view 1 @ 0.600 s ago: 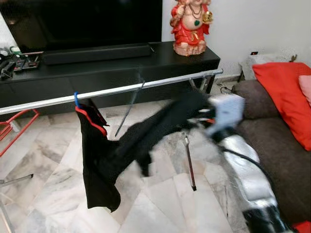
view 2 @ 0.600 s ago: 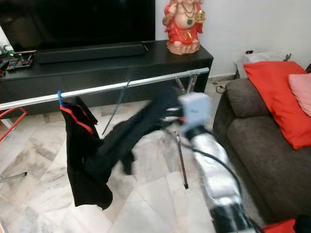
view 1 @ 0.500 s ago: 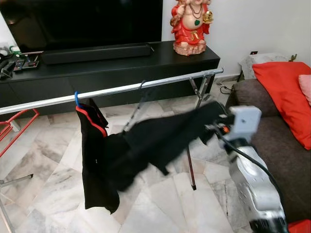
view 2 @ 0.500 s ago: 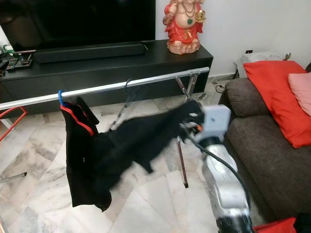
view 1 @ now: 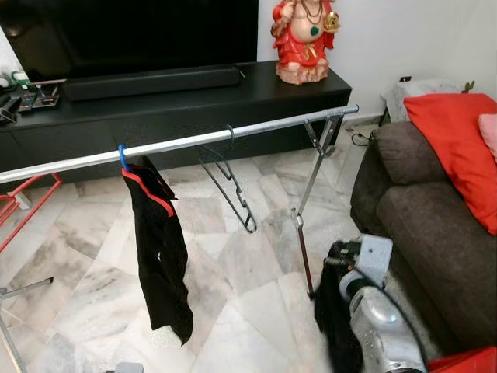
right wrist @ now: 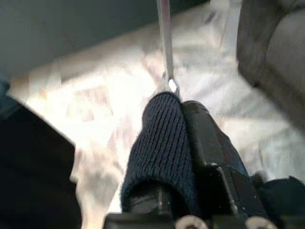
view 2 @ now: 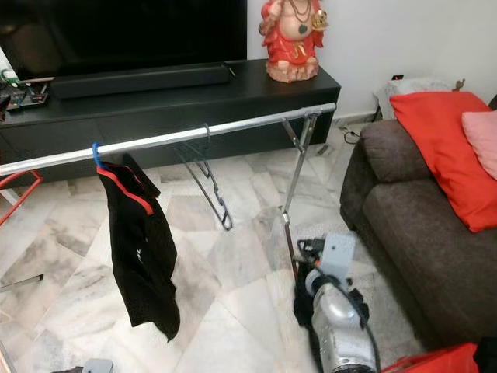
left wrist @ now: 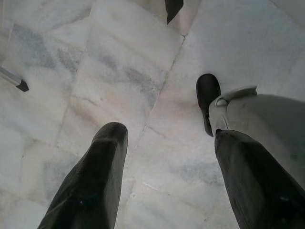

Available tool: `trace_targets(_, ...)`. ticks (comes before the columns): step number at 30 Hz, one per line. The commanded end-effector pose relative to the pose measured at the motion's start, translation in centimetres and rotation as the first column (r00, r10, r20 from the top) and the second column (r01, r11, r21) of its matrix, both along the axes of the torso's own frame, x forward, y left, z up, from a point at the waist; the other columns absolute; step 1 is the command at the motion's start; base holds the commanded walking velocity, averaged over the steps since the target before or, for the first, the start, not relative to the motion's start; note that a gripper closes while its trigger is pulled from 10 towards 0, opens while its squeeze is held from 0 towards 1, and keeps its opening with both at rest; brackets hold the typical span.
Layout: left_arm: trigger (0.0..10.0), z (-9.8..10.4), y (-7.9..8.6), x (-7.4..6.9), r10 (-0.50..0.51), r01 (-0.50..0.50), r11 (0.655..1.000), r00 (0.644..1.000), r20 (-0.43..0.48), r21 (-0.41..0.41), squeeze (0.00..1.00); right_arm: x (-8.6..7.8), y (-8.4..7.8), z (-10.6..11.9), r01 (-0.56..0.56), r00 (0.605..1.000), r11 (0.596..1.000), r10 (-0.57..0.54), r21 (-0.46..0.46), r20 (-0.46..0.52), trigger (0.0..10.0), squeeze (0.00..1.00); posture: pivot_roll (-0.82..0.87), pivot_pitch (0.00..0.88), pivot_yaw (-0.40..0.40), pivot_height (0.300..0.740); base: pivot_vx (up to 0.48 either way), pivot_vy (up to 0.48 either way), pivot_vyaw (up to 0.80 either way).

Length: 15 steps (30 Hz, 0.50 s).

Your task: Hang hanger

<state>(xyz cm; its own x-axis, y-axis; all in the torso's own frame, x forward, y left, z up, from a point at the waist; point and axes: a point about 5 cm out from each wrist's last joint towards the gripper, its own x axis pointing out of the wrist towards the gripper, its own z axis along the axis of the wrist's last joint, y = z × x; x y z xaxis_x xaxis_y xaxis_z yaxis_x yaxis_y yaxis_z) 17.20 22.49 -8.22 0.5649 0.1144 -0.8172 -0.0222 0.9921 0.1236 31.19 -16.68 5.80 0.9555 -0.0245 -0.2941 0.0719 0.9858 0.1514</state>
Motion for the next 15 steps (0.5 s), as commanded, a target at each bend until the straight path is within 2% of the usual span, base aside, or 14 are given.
trace_targets(1, 10.0, -0.3, 0.6, -0.9, 0.022, -0.022, 1.000, 0.999, -0.032, 0.013, 0.00, 0.7, 0.4, 1.3, -0.012, 0.997, 1.000, 0.011, 0.005, 0.071, 10.0, 0.00, -0.03, 0.120, 0.018, 0.740, 0.000, 0.000, 0.00)
trace_targets(3, 10.0, -0.9, 0.9, -2.8, 0.025, -0.024, 1.000, 0.998, -0.052, 0.019, 0.00, 0.6, 0.5, 1.2, 0.004, 0.998, 1.000, -0.004, 0.010, 0.069, 10.0, 0.00, -0.03, 0.116, 0.028, 0.740, 0.000, 0.000, 0.00)
trace_targets(4, 10.0, -0.9, 1.0, -2.9, 0.025, -0.024, 0.999, 0.998, -0.054, 0.021, 0.00, 0.6, 0.5, 1.2, 0.006, 0.997, 1.000, -0.007, 0.007, 0.071, 10.0, 0.00, -0.03, 0.116, 0.028, 0.740, 0.000, 0.000, 0.00)
trace_targets(12, 10.0, -0.9, 1.2, -3.0, 0.034, -0.033, 0.999, 0.998, -0.043, 0.026, 0.00, 0.9, 0.2, 1.1, 0.034, 0.994, 0.999, -0.035, 0.020, 0.104, 10.0, 0.00, -0.05, 0.094, 0.042, 0.740, 0.000, 0.000, 0.00)
trace_targets(15, 10.0, -0.9, 1.1, -3.0, 0.037, -0.036, 0.999, 0.998, -0.041, 0.023, 0.00, 0.7, -0.1, 0.8, 0.034, 0.994, 0.999, -0.034, -0.006, 0.104, 10.0, 0.00, -0.05, 0.080, 0.043, 0.740, 0.000, 0.000, 0.00)
